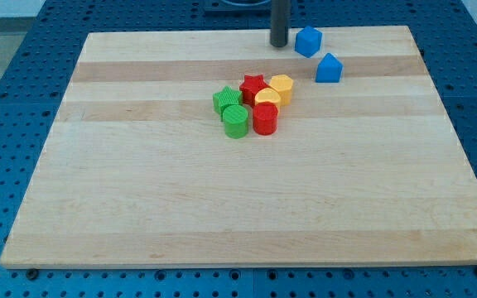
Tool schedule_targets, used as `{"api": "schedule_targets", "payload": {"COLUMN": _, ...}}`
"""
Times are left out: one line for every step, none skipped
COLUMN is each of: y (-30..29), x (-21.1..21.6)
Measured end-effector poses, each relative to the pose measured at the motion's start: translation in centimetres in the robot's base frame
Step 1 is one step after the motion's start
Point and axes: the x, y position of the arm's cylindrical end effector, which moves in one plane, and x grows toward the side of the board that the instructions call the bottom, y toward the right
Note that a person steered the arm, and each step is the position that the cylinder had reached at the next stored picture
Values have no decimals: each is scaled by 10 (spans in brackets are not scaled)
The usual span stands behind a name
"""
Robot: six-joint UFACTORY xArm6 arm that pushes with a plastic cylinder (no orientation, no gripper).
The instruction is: Slide the yellow hexagon into the yellow heart
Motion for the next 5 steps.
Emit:
{"api": "schedule_targets", "payload": {"y": 44, "x": 0}}
{"api": "schedule_targets", "payload": {"y": 67, "x": 0}}
{"api": "schedule_targets", "payload": {"y": 55, "x": 0}}
{"api": "schedule_targets", "payload": {"y": 4, "x": 17}}
{"api": "schedule_targets", "payload": {"y": 4, "x": 66}}
